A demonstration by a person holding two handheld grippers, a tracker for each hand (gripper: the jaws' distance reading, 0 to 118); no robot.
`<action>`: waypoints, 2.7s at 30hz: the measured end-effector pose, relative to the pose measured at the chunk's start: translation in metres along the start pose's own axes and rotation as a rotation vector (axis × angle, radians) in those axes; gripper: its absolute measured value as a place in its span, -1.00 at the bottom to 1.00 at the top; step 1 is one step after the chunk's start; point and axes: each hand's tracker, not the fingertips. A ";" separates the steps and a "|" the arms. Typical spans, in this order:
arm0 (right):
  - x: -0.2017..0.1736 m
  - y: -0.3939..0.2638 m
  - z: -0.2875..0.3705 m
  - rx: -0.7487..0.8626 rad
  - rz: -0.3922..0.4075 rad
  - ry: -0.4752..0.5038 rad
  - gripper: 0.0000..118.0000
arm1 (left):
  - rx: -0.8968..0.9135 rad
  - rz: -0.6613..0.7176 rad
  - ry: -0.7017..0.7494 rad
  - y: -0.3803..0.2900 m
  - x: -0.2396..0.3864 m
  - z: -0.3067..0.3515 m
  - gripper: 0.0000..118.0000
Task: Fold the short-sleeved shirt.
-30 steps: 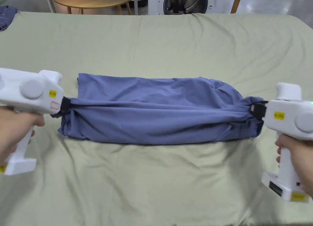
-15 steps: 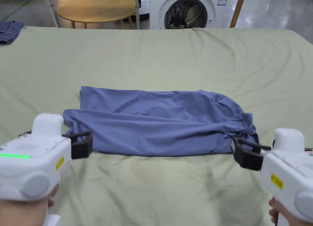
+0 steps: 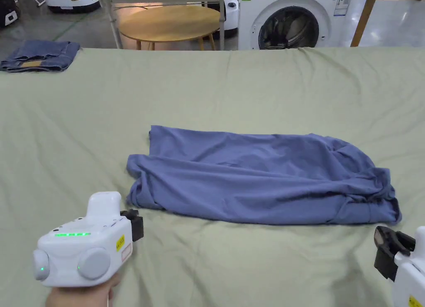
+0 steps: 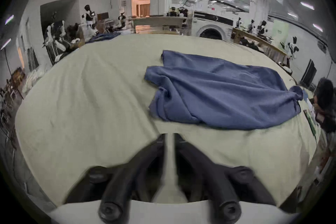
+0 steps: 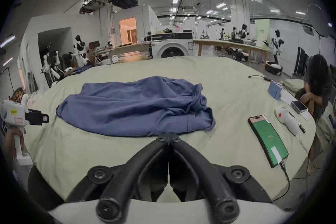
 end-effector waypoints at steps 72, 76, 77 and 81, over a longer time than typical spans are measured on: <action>-0.051 0.053 0.016 0.059 0.080 0.097 -1.00 | 0.094 -0.161 -0.008 0.018 0.009 0.068 -1.00; -0.047 0.056 -0.004 0.026 0.093 0.078 -1.00 | 0.043 -0.134 0.007 0.046 -0.005 0.026 -0.48; -0.044 0.058 -0.009 0.019 0.094 0.075 -1.00 | 0.021 -0.143 0.013 0.056 -0.007 0.011 0.28; -0.031 0.069 -0.030 -0.012 0.094 0.048 -1.00 | -0.026 -0.190 0.052 0.087 -0.014 -0.059 0.99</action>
